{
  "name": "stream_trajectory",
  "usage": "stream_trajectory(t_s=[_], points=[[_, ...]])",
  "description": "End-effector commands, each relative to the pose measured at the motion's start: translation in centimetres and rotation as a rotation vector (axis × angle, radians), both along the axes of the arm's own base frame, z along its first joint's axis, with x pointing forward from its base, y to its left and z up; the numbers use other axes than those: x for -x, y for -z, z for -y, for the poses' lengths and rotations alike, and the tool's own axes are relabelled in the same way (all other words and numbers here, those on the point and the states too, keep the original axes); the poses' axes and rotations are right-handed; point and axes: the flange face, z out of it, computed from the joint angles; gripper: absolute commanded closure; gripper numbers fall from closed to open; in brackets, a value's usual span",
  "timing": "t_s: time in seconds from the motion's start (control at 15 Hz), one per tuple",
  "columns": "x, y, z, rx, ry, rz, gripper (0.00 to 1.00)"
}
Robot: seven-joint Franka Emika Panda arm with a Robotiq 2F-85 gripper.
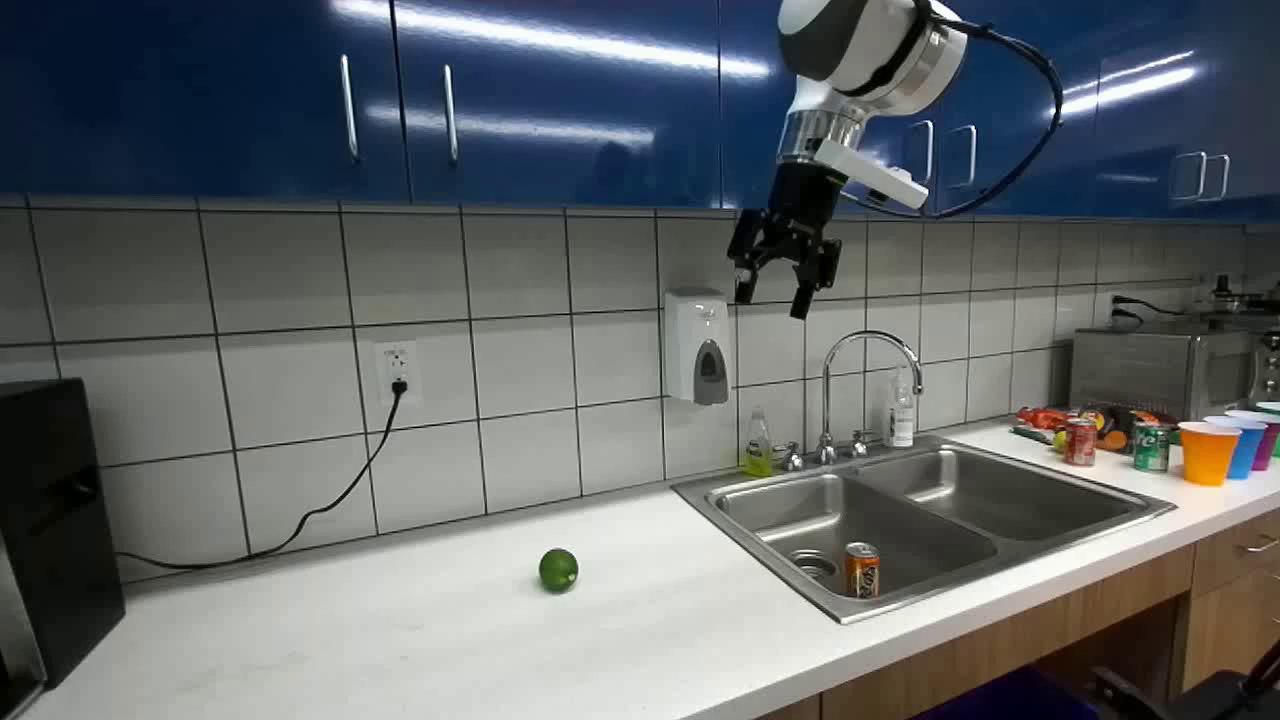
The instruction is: Remove the orange can from the sink.
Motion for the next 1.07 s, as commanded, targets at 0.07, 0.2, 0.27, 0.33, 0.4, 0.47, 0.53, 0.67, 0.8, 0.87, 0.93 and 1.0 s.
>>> stream_trajectory(t_s=[0.07, 0.2, 0.27, 0.33, 0.4, 0.47, 0.53, 0.67, 0.8, 0.87, 0.93, 1.0], points=[[0.0, 0.0, 0.0, 0.0, 0.0, -0.001, 0.0], [0.0, 0.0, 0.0, 0.0, 0.0, -0.001, 0.0], [0.0, 0.0, 0.0, 0.0, 0.0, -0.001, 0.0], [0.0, 0.0, 0.0, 0.0, 0.0, -0.001, 0.0], [-0.3, 0.0, 0.1, 0.004, 0.008, 0.005, 0.0], [-0.7, 0.1, 0.3, 0.007, 0.016, 0.012, 0.0], [-1.1, 0.3, 0.8, 0.01, 0.029, 0.015, 0.0], [-2.4, 1.4, 2.0, 0.014, 0.062, 0.024, 0.0], [-3.8, 3.3, 3.7, 0.02, 0.104, 0.028, 0.0], [-4.5, 4.4, 4.7, 0.023, 0.126, 0.026, 0.0], [-5.0, 5.4, 5.5, 0.026, 0.147, 0.023, 0.0], [-5.6, 6.5, 6.4, 0.03, 0.167, 0.018, 0.0]])
